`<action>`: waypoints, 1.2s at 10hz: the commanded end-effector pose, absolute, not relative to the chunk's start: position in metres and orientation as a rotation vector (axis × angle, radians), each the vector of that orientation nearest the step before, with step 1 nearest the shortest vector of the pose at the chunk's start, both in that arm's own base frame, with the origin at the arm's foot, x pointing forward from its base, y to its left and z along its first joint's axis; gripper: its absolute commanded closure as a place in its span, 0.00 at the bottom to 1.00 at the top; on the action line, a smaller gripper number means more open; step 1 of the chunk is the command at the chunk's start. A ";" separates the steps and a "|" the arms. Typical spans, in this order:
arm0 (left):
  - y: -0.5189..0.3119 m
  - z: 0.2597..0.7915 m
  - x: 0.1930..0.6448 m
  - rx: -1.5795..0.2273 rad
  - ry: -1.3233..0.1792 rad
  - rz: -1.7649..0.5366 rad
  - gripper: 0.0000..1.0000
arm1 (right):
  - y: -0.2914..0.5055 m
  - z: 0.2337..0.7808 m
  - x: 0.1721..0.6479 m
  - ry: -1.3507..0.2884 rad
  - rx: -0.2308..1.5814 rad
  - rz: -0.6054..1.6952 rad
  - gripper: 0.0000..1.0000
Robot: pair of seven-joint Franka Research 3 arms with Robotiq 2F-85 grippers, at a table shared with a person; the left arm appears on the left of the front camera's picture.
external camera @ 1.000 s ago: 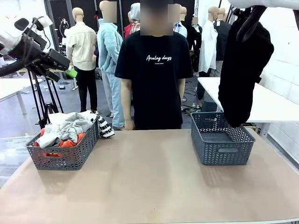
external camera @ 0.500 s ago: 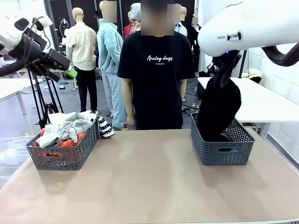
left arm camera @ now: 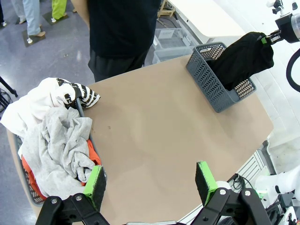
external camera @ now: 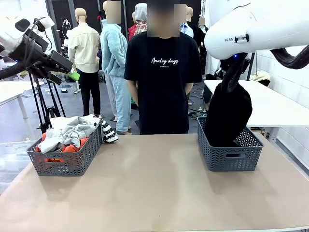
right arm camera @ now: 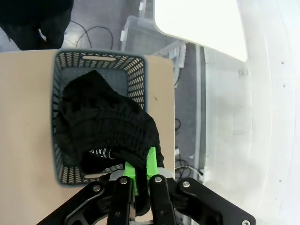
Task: Sort the tops and bottoms.
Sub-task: Sort the clothes according to human instructions.
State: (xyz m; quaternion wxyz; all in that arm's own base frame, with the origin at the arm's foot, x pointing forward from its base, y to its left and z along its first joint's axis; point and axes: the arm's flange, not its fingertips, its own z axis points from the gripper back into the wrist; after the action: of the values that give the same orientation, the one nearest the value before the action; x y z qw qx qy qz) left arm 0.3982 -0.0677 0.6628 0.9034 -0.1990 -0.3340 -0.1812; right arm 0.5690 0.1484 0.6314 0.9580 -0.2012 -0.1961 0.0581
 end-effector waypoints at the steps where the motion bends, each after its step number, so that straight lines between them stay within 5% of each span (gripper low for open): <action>1: -0.068 0.663 0.398 -0.425 -0.694 -0.368 0.00 | 0.147 0.631 0.569 -0.395 -0.409 0.116 1.00; 5: -0.068 0.663 0.398 -0.425 -0.694 -0.368 0.00 | 0.091 0.567 0.646 -0.214 -0.134 0.106 1.00; 8: -0.068 0.663 0.398 -0.425 -0.694 -0.368 0.00 | 0.086 0.504 0.669 -0.056 -0.086 0.072 1.00; 9: -0.068 0.663 0.398 -0.425 -0.694 -0.368 0.00 | 0.076 0.525 0.655 -0.168 -0.129 0.084 1.00; 12: -0.068 0.663 0.398 -0.425 -0.694 -0.368 0.00 | 0.078 0.506 0.662 -0.126 -0.110 0.078 1.00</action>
State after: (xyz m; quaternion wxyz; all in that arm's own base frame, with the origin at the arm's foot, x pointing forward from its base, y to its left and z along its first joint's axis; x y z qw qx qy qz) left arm 0.3982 -0.0676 0.6629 0.9033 -0.1990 -0.3340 -0.1812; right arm 0.6575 0.0784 0.5202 0.9951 -0.0552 -0.0725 0.0388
